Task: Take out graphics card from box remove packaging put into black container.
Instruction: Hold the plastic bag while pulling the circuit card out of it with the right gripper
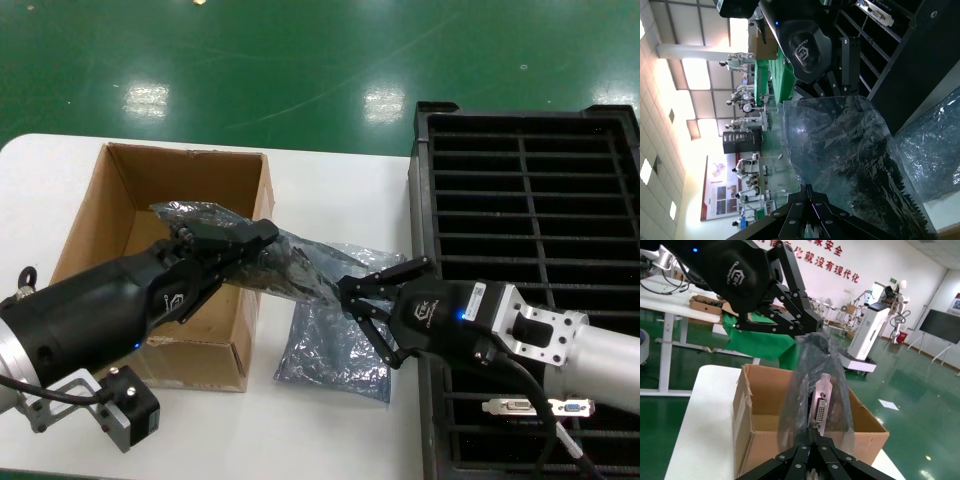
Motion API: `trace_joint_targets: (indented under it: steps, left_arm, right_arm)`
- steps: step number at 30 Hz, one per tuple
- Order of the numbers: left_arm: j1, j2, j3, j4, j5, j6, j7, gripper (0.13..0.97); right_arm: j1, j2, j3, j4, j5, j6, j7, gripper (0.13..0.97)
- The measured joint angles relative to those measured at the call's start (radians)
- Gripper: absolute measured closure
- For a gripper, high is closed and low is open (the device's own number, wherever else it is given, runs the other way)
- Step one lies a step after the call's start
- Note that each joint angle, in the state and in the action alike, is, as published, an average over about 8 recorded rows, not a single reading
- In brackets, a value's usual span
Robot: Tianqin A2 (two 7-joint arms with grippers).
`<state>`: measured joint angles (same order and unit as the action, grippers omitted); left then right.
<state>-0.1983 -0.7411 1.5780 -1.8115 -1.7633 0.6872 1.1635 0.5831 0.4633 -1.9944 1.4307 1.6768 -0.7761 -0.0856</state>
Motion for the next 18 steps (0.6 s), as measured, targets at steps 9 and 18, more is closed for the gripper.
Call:
trace_joint_targets:
  steps: [9, 18]
  left_arm:
    - [0.0, 0.0, 0.0, 0.0, 0.0, 0.0, 0.0, 0.957]
    - [0.0, 0.0, 0.0, 0.0, 0.0, 0.0, 0.0, 0.957]
  right_arm:
    - [0.022, -0.01, -0.01, -0.02, -0.008, -0.005, 0.054, 0.957]
    - [0.028, -0.014, -0.009, -0.024, -0.001, -0.009, 0.098, 0.917]
